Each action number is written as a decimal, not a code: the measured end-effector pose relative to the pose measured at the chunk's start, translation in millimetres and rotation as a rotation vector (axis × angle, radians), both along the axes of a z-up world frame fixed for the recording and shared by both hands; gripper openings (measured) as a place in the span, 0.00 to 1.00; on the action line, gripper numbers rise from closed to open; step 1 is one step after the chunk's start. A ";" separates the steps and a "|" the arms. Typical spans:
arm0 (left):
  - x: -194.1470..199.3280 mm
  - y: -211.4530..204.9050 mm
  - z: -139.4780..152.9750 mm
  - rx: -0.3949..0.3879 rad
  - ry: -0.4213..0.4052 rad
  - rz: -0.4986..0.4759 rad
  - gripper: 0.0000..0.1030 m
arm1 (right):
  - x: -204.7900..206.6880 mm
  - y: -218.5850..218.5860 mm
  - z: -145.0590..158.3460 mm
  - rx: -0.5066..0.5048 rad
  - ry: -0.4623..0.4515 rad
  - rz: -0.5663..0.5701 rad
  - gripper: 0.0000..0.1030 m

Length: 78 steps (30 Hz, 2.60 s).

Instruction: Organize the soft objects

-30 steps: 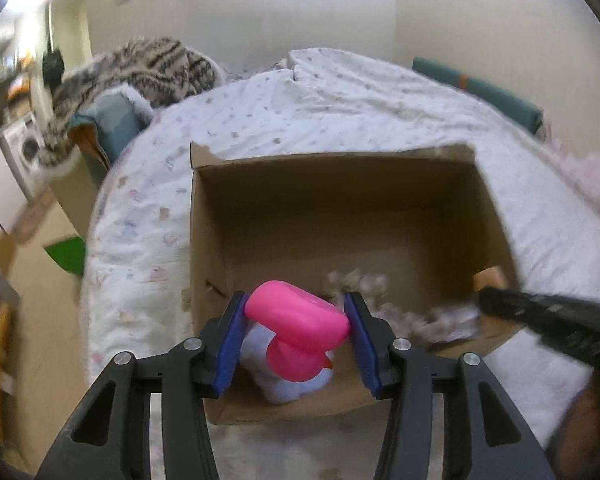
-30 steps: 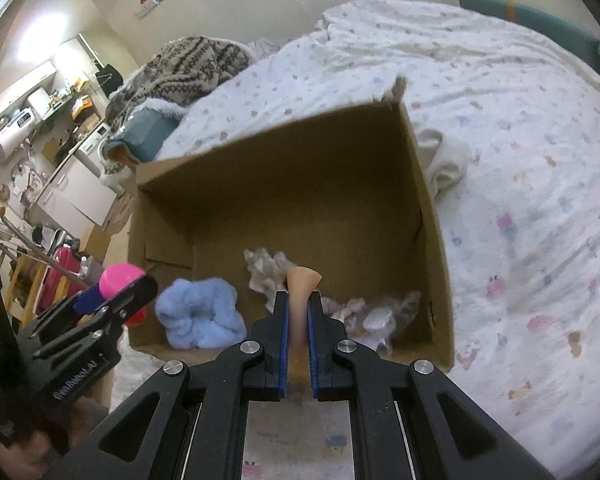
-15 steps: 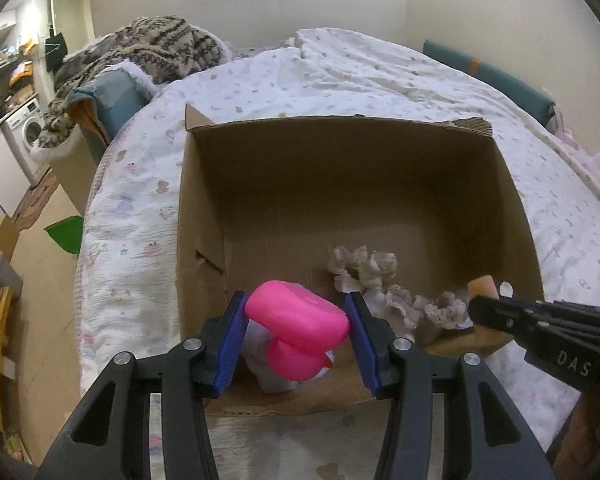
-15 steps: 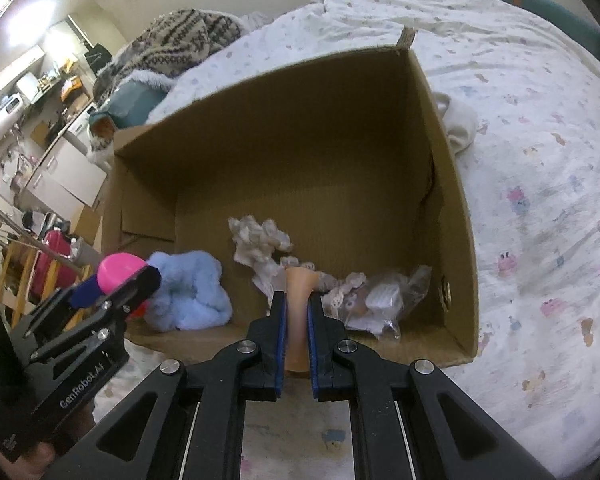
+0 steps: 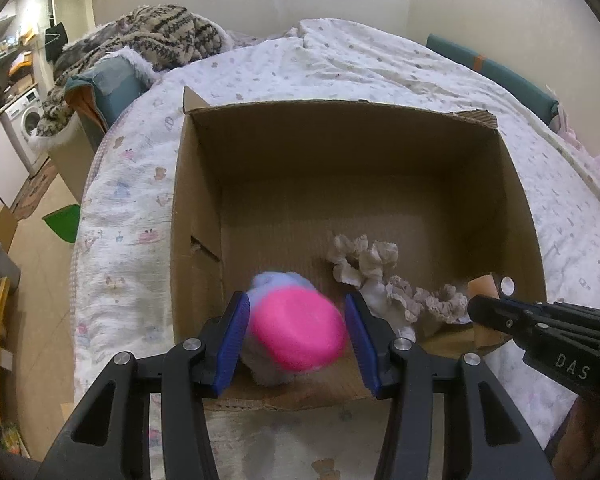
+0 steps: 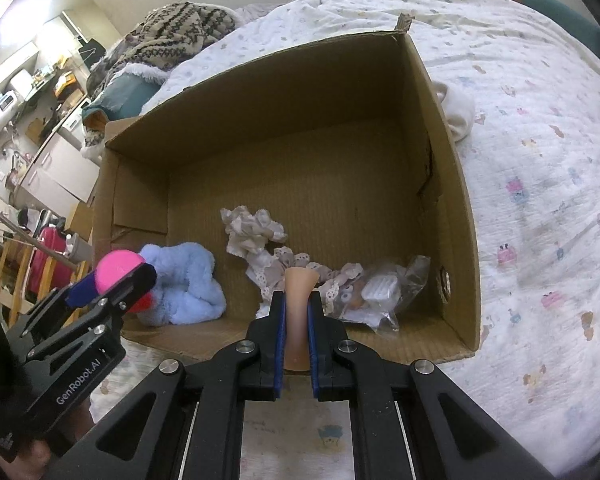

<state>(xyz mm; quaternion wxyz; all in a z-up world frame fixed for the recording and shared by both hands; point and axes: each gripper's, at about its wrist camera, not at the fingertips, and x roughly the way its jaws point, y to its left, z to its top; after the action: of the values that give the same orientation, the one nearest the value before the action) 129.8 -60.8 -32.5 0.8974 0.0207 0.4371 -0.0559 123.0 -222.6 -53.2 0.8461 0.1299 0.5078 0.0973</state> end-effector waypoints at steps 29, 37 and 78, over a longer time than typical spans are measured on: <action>-54.5 47.2 63.5 -0.057 -0.087 0.089 0.83 | -53.4 -18.1 64.8 -0.030 -0.248 -0.080 0.99; -80.3 66.5 68.9 -0.067 -0.097 0.110 0.91 | -87.1 -10.0 72.9 -0.076 -0.289 -0.086 1.00; -95.9 63.5 53.3 -0.050 -0.095 0.140 1.00 | -93.1 11.9 55.0 -0.188 -0.300 -0.104 1.00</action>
<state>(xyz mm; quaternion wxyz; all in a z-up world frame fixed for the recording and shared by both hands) 33.9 2.7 20.8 0.9191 -0.0299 0.3930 -0.0027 29.9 -210.6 1.7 0.9246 0.0601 0.3754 0.0239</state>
